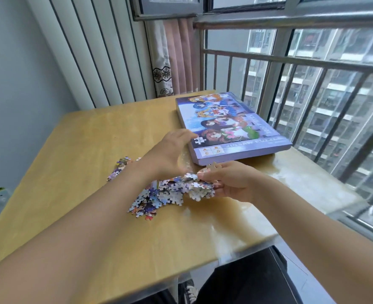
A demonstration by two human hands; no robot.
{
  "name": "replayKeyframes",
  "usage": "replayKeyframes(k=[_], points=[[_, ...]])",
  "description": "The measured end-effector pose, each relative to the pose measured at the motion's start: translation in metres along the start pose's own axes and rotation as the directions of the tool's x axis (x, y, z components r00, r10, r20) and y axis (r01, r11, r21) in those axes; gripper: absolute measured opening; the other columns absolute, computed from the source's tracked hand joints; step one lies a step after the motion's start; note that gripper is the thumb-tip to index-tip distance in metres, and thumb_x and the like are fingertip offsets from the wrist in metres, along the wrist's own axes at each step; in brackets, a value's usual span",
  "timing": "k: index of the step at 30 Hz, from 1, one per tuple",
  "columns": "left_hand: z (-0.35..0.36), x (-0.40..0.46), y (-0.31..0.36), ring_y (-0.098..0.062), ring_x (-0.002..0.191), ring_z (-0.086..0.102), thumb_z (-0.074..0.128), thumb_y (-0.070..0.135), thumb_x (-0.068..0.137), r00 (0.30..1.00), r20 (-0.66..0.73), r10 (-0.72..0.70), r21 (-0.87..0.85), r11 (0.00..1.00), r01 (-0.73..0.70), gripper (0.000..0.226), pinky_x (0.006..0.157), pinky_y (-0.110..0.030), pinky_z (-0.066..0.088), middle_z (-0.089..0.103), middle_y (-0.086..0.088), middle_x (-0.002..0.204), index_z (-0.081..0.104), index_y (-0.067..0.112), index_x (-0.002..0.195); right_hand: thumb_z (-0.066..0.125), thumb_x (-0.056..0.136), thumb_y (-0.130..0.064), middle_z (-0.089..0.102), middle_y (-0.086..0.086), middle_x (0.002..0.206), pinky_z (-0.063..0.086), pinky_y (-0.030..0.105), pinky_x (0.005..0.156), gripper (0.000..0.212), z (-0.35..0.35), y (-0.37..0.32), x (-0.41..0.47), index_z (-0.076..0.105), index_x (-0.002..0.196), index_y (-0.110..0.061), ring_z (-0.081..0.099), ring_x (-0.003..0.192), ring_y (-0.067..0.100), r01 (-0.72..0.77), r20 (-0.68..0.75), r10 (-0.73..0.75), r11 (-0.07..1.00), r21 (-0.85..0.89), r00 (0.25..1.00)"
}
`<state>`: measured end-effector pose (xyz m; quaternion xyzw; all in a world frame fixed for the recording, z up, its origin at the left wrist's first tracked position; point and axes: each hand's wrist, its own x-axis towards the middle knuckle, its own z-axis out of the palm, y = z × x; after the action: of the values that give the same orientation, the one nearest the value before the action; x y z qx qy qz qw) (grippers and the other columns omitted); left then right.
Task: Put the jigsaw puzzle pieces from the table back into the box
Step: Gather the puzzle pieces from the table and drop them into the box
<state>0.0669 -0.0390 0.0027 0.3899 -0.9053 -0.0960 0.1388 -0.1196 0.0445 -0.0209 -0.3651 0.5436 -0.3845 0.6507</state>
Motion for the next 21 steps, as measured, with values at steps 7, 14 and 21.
replayKeyframes(k=[7, 14, 21], points=[[0.031, 0.03, 0.011, -0.02, 0.134, 0.045, 0.065, 0.009, 0.088, 0.995, -0.079, 0.054, 0.122, 0.992, -0.044, 0.06, 0.104, -0.035, 0.044, 0.049, 0.002, 0.147, 0.048, 0.022, 0.144, 0.073, 0.087, -0.001, 0.074, 0.012, 0.093, 0.061, 0.038, 0.085, 0.012, -0.039, 0.0, -0.019, 0.071, 0.099, -0.001, 0.071, 0.086, 0.027, -0.004, -0.051, 0.008, 0.997, 0.071, 0.999], [0.018, 0.05, 0.019, -0.03, 0.079, 0.058, 0.055, 0.014, 0.095, 0.961, -0.254, -0.109, -0.123, 0.989, 0.08, 0.015, 0.067, -0.04, 0.048, 0.065, -0.001, 0.082, 0.068, 0.021, 0.089, 0.073, 0.089, -0.005, 0.072, 0.016, 0.102, 0.062, 0.037, 0.082, 0.022, -0.059, -0.004, -0.028, 0.067, 0.109, 0.001, 0.07, 0.09, 0.027, 0.0, -0.053, 0.005, 0.995, 0.096, 0.999], [-0.037, 0.083, 0.025, -0.028, 0.083, 0.061, 0.056, 0.038, 0.1, 0.908, -0.377, -0.184, -0.245, 0.965, 0.094, 0.021, 0.075, -0.039, 0.049, 0.07, -0.003, 0.083, 0.073, 0.026, 0.101, 0.068, 0.092, -0.003, 0.069, 0.019, 0.109, 0.063, 0.036, 0.076, 0.016, -0.053, -0.071, -0.032, 0.059, 0.104, 0.002, 0.071, 0.09, 0.026, 0.147, -0.113, -0.12, 0.951, 0.271, 0.986]])
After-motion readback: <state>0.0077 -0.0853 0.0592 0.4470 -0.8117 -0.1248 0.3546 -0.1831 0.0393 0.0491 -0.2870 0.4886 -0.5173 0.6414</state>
